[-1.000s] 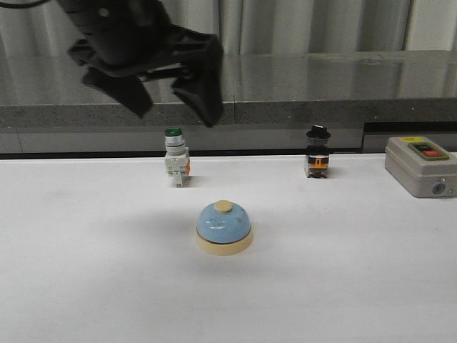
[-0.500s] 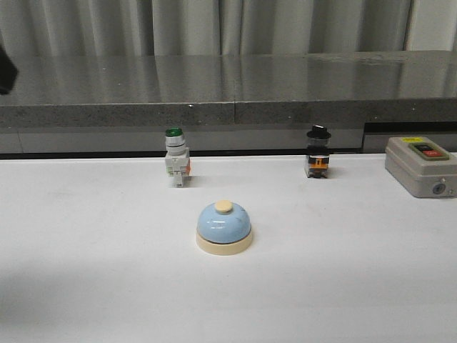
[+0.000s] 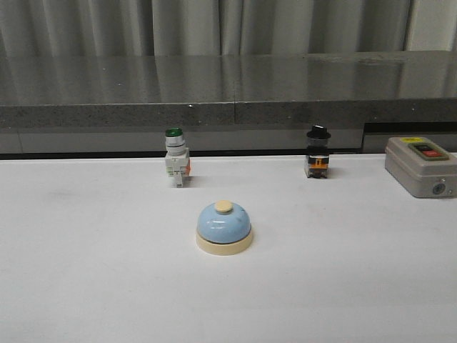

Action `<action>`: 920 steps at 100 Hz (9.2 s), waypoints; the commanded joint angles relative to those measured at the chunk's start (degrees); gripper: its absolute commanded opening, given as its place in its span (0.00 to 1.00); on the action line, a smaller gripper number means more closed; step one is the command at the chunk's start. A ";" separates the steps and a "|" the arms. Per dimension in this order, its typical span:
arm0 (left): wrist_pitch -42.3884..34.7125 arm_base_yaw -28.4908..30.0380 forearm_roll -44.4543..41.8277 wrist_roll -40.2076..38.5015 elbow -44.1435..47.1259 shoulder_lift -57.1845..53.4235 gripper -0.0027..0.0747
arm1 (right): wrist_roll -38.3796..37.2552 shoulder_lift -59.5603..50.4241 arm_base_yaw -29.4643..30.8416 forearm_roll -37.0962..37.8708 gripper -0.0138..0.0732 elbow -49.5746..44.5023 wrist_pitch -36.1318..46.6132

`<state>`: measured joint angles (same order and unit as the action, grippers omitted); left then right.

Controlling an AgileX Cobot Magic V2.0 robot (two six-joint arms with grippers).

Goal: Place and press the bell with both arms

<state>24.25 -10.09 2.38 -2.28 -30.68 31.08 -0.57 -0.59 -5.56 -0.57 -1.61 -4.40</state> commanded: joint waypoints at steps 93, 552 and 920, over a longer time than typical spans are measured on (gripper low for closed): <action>-7.91 0.07 -2.38 -0.47 -0.16 -3.98 0.01 | 0.57 -0.93 0.27 0.57 0.09 0.89 5.01; -26.34 6.15 -5.22 -0.47 33.07 -32.97 0.01 | 0.57 96.80 -28.23 -5.99 0.09 71.21 -20.44; -26.34 6.15 -5.22 -0.47 33.07 -32.97 0.01 | 0.57 2.66 1.55 0.57 0.09 11.88 -3.84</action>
<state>2.39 -4.09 -2.94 -2.28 -0.02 -0.18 -0.57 3.92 -5.02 -0.37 11.87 -17.21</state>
